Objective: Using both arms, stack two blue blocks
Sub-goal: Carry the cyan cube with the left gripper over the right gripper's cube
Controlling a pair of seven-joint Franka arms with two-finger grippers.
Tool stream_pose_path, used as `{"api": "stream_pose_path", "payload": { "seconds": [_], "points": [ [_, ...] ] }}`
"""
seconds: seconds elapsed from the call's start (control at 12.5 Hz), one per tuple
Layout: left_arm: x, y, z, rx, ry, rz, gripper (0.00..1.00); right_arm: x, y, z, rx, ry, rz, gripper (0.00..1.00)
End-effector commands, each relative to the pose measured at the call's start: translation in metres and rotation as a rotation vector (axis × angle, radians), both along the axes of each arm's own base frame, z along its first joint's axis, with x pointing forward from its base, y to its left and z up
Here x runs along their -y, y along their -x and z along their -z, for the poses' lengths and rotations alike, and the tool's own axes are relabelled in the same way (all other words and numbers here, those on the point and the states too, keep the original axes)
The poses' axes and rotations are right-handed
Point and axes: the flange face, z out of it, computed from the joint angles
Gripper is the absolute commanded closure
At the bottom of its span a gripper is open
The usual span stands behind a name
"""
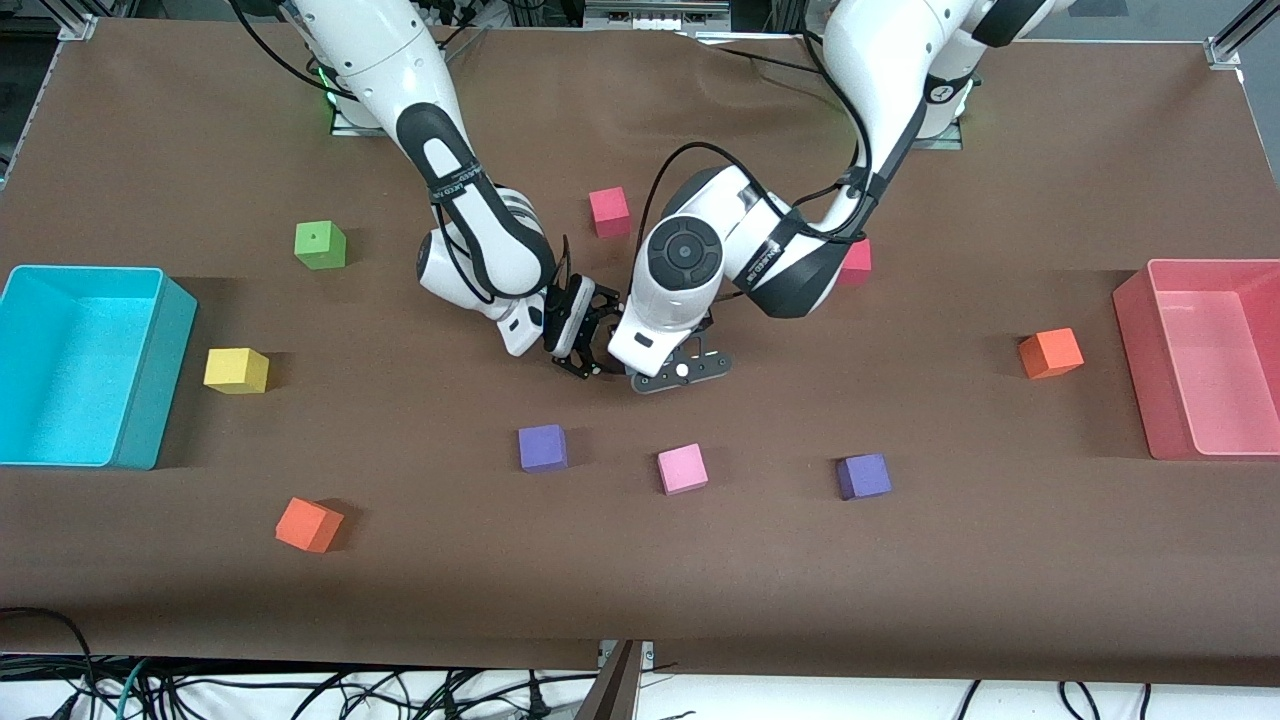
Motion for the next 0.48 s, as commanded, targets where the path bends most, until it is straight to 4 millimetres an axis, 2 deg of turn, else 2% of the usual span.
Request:
{"api": "stream_pose_path", "payload": {
  "seconds": [0.0,0.4],
  "points": [
    [0.01,-0.001,0.007,-0.001,-0.009,-0.01,1.0,-0.001,0.004,0.004,0.017,0.001,-0.012,0.0],
    [0.025,0.008,0.032,0.002,-0.018,-0.022,1.0,-0.003,0.007,0.003,0.012,-0.015,-0.027,0.0]
  ]
}}
